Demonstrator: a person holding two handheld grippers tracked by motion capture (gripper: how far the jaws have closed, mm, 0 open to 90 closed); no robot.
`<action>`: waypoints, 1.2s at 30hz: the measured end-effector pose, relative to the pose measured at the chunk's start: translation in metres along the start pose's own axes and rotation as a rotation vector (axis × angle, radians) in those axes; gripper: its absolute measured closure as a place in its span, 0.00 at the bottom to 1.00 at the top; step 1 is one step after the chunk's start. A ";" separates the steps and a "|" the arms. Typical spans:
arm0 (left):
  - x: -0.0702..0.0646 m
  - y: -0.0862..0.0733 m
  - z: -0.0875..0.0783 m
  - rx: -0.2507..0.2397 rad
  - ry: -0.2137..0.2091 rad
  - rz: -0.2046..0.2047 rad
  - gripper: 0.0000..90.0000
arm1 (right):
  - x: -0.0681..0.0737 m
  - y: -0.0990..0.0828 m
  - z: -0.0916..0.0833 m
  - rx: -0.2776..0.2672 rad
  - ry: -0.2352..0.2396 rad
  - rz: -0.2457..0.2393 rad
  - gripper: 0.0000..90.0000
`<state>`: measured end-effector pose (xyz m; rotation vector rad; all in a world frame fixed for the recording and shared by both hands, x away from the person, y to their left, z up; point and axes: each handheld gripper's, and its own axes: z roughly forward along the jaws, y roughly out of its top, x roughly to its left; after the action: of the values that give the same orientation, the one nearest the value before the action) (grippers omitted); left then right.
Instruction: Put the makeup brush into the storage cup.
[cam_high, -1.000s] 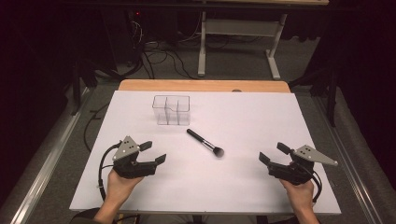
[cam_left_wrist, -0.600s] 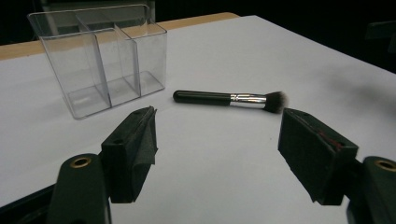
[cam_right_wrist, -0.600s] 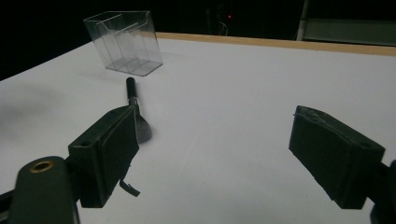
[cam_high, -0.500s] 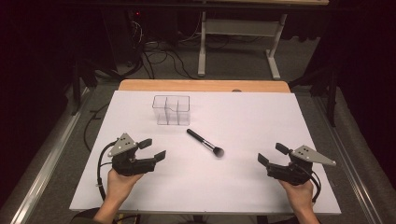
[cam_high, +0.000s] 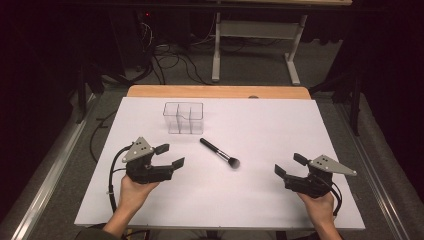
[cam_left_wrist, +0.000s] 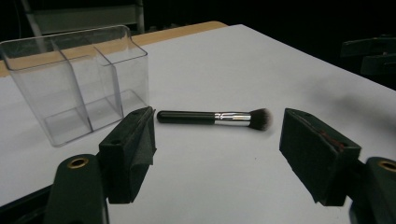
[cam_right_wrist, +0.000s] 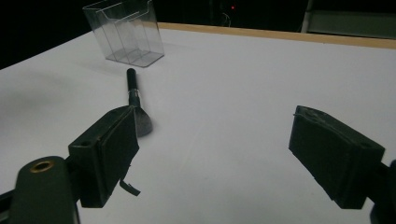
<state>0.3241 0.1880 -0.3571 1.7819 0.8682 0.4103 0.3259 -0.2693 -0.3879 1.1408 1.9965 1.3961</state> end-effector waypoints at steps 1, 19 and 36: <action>-0.001 0.002 0.002 0.002 -0.003 0.003 0.30 | 0.001 0.000 0.000 0.000 0.000 0.002 0.19; -0.011 0.021 0.033 0.004 -0.050 0.040 0.30 | -0.001 -0.001 -0.001 0.005 -0.017 0.014 0.19; -0.015 0.034 0.059 -0.012 -0.073 0.042 0.31 | 0.000 -0.001 0.000 0.018 -0.010 0.007 0.19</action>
<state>0.3640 0.1324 -0.3461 1.7951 0.7764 0.3743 0.3258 -0.2697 -0.3894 1.1609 2.0036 1.3756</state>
